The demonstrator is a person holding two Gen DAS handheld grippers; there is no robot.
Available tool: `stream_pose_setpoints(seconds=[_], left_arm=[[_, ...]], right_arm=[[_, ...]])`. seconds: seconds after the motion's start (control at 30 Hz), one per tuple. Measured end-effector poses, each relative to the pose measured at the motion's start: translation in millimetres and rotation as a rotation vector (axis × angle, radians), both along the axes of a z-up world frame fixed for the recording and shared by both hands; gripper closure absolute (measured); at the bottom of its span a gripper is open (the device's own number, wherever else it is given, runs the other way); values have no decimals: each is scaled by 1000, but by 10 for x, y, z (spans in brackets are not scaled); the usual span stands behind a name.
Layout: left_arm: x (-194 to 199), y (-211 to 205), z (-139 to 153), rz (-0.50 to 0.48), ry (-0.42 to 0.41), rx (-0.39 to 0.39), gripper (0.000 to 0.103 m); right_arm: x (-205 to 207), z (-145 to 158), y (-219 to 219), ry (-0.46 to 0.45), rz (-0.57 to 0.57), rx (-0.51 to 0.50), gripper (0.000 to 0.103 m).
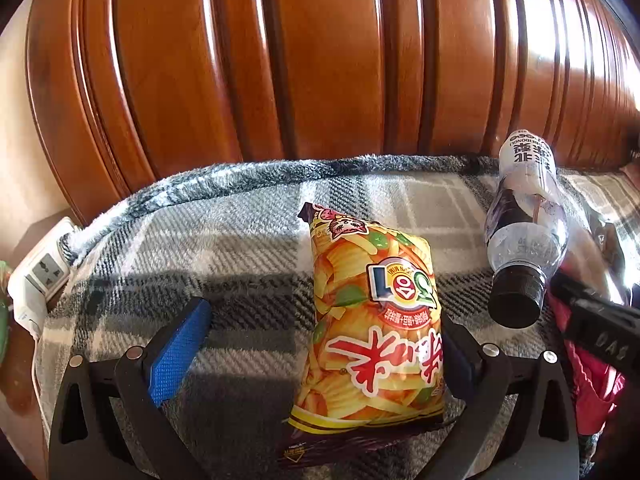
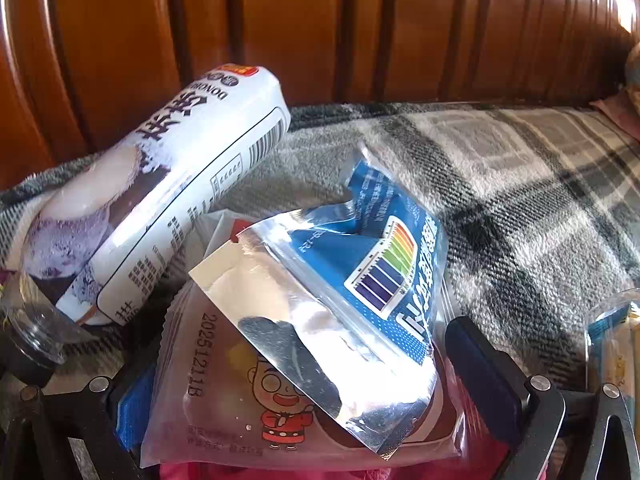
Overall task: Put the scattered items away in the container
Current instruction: 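Grasp the yellow chips bag with left tool while right tool grasps the swirl-cake packet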
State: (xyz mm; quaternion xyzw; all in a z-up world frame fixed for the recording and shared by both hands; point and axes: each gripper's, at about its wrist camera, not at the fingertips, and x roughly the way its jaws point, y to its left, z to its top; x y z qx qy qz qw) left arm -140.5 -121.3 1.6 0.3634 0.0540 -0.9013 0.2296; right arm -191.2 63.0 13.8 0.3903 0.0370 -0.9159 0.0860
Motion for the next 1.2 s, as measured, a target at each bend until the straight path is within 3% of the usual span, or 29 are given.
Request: stream_pose_setpoints(seconds=[0.07,0.17,0.4,0.43,0.5,0.73,1.07,1.2], left_arm=[[-31,-15,-19,-1,4,4,0],[18,-170,-46,-1,7,8,0],[103,-230,-19,-1,18,13,2],[146,-245,-3,10,26,10,5],[220,-242,32,63,38,-8,29],[254,-293,60,68,62,28,45],[484,-388,198,-16,68,36,49],[546,-255,306,-64,72,-23,50]], right_arm=[[40,50,152,21,-19,-77,18],[23,87,276,17,-21,-170,21],[87,165,121,37,9,-93,23],[107,184,122,39,16,-97,23],[155,215,153,53,29,-104,23],[262,399,184,96,61,-101,23],[528,647,293,133,92,-110,23],[696,739,286,166,120,-84,23]])
